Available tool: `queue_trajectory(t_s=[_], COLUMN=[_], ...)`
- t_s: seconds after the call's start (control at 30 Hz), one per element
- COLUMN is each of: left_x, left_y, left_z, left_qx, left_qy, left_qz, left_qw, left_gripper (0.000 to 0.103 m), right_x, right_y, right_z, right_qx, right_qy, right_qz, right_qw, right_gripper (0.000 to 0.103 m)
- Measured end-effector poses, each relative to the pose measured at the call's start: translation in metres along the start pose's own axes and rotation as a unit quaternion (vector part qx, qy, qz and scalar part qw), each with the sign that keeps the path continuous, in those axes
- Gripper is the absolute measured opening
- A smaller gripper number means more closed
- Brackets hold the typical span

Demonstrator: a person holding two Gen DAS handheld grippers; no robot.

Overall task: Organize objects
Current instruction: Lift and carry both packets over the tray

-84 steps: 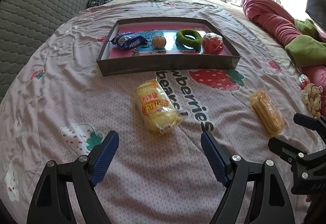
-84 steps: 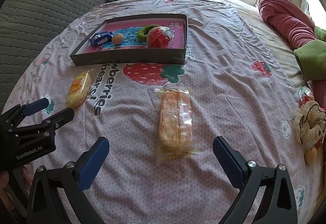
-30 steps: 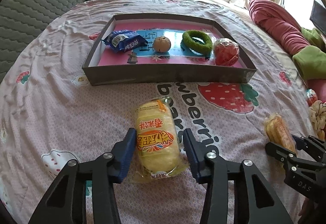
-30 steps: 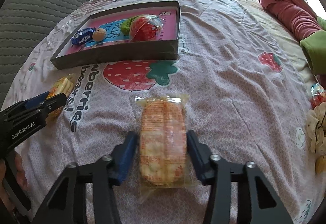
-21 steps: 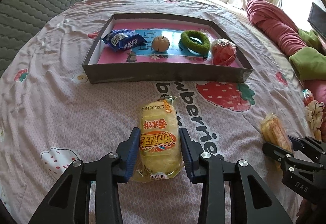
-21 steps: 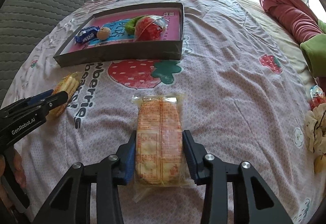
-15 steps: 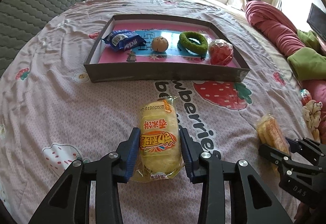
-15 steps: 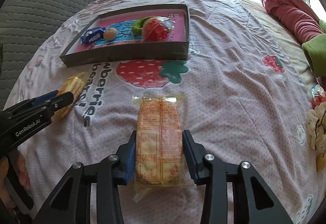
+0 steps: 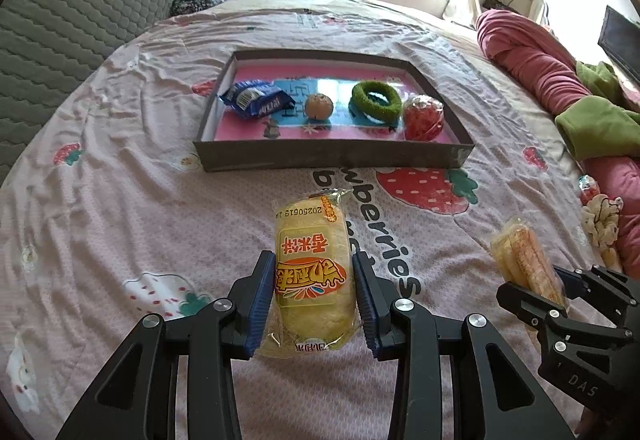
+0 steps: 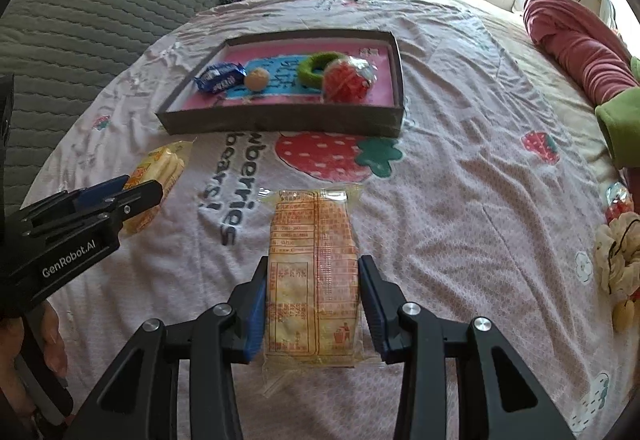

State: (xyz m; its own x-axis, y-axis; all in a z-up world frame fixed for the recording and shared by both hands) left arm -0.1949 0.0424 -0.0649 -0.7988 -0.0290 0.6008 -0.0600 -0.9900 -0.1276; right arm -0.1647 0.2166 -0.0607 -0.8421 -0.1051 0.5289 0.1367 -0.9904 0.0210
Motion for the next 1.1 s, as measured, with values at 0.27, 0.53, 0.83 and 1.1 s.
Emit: queue_trajectory(t_s=[0.27, 0.53, 0.83, 1.1], left_x=[0.005, 0.014, 0.022, 0.032], left_y=[0.000, -0.003, -0.004, -0.001], left_z=[0.030, 0.062, 0.093, 0.114], left_qx=[0.003, 0.003, 0.004, 0.006], left_qy=[-0.019, -0.043, -0.064, -0.082], left_qz=[-0.005, -0.012, -0.016, -0.014], left_qw=[0.9998, 0.9990, 0.9978, 0.9965], left_gripper=[0.040, 0.040, 0.040, 0.040], right_x=[0.011, 0.021, 0.031, 0.041], right_y=[0.018, 0.029, 0.041, 0.047], right_z=[0.028, 0.059, 0.089, 0.111], right_qx=[0.002, -0.002, -0.001, -0.001], right_qy=[-0.025, -0.050, -0.078, -0.100], right_qz=[0.012, 0.026, 0.034, 0.037], right_qw=[1.000, 0.998, 0.996, 0.994], right_gripper=[0.042, 0.042, 0.042, 0.042])
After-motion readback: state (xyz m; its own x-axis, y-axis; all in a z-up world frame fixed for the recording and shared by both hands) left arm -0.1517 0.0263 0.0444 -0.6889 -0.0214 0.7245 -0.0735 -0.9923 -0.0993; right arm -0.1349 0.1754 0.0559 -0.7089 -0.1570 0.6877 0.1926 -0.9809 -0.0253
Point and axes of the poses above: each gripper's, at about its wrist camera, not at the fingertips, and z roughly against the way its jaws point, y to its left, x to its top, the point moved 7 cm from there along -z, roughly the way its jaws point, and after that the axes turned 1 degree about y, right-handed, at the moved point
